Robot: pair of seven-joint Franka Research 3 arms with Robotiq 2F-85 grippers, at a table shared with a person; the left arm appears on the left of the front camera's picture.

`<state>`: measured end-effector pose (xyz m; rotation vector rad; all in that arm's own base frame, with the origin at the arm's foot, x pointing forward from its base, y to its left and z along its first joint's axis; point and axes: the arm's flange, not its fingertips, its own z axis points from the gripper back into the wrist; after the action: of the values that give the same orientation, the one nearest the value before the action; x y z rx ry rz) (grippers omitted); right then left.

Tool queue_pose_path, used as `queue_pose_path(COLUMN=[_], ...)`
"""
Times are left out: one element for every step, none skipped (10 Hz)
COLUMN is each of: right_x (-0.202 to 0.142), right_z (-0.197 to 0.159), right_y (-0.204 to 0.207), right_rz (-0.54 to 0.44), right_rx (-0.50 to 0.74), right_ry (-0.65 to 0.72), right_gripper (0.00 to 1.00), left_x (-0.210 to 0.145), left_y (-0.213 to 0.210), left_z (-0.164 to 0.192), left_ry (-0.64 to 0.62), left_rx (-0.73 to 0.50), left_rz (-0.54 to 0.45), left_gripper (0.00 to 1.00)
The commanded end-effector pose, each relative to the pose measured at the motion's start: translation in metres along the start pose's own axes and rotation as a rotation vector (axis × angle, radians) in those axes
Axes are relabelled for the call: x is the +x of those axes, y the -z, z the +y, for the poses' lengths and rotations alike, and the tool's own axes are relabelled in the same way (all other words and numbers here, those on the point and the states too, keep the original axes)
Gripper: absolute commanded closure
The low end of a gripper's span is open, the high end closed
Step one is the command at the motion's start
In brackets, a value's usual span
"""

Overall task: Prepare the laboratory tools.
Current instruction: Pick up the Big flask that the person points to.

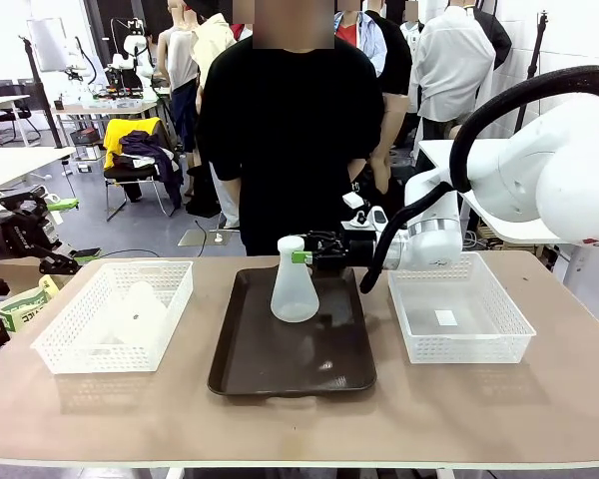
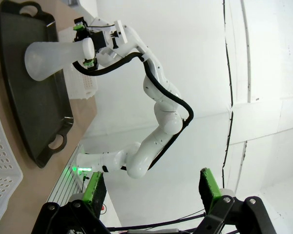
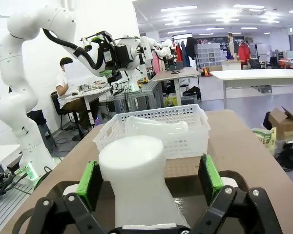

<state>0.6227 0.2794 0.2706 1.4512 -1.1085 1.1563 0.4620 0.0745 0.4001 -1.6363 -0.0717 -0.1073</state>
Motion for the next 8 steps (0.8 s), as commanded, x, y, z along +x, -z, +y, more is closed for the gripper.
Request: queue_pose_path(right_x=[0.003, 0.003, 0.003, 0.003, 0.001, 0.008, 0.016, 0.024], right_z=[-0.003, -0.003, -0.003, -0.003, -0.001, -0.002, -0.001, 0.001], right_y=[0.0, 0.0, 0.0, 0.0, -0.001, 0.001, -0.005, -0.015], right_rz=[-0.003, -0.003, -0.003, -0.003, 0.001, 0.134, 0.184, 0.207], right_rx=[0.0, 0.0, 0.0, 0.0, -0.002, -0.025, -0.056, -0.078], right_ry=[-0.012, -0.012, -0.012, -0.012, -0.004, 0.019, 0.037, 0.041], right_gripper=[0.0, 0.0, 0.0, 0.0, 0.0, 0.0, 0.0, 0.0], left_x=[0.0, 0.0, 0.0, 0.0, 0.0, 0.0, 0.0, 0.0], left_y=[-0.001, -0.001, -0.001, -0.001, -0.001, -0.001, -0.001, -0.001], left_z=[-0.002, -0.002, -0.002, -0.002, -0.002, -0.002, -0.002, -0.002], left_ry=[0.008, 0.008, 0.008, 0.008, 0.008, 0.008, 0.008, 0.008], left_rx=[-0.005, -0.005, -0.005, -0.005, -0.005, -0.005, -0.005, -0.005], left_rz=[0.003, 0.003, 0.003, 0.003, 0.003, 0.003, 0.003, 0.003], left_gripper=[0.0, 0.0, 0.0, 0.0, 0.0, 0.0, 0.0, 0.0])
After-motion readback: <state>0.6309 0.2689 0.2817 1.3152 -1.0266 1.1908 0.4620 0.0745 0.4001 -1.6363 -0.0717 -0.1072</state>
